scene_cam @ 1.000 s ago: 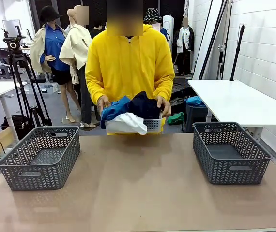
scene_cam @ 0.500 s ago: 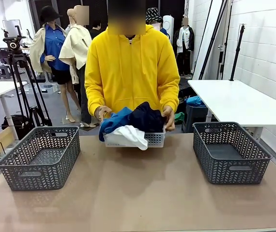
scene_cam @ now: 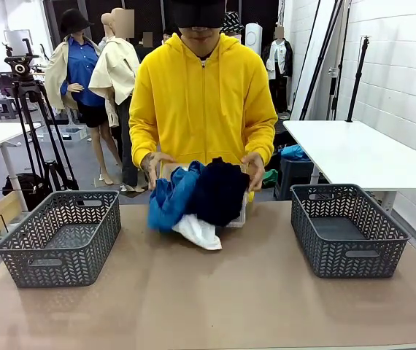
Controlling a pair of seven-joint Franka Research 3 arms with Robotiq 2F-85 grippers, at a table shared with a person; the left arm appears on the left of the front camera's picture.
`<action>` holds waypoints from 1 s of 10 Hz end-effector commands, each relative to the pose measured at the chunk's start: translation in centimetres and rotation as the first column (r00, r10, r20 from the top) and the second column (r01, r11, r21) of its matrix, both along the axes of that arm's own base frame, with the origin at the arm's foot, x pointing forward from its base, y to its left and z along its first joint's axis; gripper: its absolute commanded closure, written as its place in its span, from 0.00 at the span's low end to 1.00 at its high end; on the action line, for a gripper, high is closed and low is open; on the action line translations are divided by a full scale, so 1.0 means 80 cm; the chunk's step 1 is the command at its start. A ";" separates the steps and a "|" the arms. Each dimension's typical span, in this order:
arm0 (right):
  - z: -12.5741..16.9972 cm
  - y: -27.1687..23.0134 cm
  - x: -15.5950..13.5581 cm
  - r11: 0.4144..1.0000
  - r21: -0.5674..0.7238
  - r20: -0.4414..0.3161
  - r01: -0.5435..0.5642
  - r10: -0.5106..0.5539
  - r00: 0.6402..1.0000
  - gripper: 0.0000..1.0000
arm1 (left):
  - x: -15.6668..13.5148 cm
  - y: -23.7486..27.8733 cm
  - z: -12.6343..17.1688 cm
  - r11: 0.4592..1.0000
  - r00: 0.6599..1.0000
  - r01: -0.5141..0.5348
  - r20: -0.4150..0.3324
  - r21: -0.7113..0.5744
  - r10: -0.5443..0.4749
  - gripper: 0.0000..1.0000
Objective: Sort the tops and bottoms.
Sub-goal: Lift clothes from the center of the table with your left hand.
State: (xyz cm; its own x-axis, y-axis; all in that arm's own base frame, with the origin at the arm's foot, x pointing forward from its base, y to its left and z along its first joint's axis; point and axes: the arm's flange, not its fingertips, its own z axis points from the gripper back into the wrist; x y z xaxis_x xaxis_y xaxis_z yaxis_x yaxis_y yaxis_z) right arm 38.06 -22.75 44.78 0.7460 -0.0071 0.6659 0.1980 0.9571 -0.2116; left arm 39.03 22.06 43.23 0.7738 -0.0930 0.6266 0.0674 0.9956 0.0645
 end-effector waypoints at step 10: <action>0.001 -0.002 -0.003 1.000 0.000 -0.004 -0.001 0.001 1.000 0.00 | -0.001 0.004 -0.003 1.000 1.000 0.002 -0.003 0.000 -0.002 0.00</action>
